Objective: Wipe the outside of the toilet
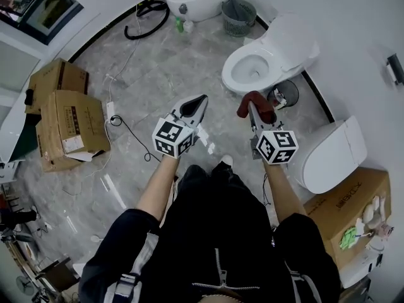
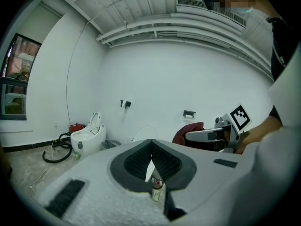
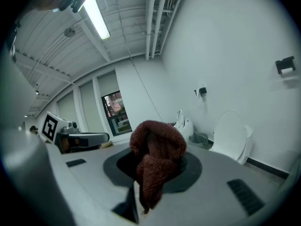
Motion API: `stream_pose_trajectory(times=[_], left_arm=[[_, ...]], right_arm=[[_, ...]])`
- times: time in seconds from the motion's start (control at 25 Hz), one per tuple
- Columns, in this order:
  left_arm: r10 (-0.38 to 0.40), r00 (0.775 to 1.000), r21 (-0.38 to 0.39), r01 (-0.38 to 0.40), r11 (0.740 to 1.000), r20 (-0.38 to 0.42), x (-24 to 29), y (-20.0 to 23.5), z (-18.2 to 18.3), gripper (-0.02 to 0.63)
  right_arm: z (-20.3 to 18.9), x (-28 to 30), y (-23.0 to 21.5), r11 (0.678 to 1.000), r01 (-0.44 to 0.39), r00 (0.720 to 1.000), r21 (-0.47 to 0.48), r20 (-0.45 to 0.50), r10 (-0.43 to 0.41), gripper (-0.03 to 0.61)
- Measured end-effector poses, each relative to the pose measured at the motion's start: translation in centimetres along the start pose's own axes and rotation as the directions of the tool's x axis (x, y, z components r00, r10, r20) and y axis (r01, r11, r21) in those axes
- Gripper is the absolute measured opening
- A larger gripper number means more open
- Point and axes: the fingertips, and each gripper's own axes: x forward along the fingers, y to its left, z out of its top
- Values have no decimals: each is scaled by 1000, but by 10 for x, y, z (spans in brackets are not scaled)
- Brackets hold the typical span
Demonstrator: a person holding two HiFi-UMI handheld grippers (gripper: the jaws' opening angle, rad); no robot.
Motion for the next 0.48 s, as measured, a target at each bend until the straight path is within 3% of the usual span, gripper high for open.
stream_pose_trajectory(times=[0.32, 0.48], left_arm=[[-16, 1000, -12, 16, 1000, 5, 54, 34, -16, 3], [-54, 999, 5, 54, 999, 2, 92, 60, -45, 3]], right_arm=[[-23, 44, -22, 1000, 7, 999, -12, -33, -7, 92], [-52, 81, -40, 1000, 12, 999, -23, -34, -13, 92]])
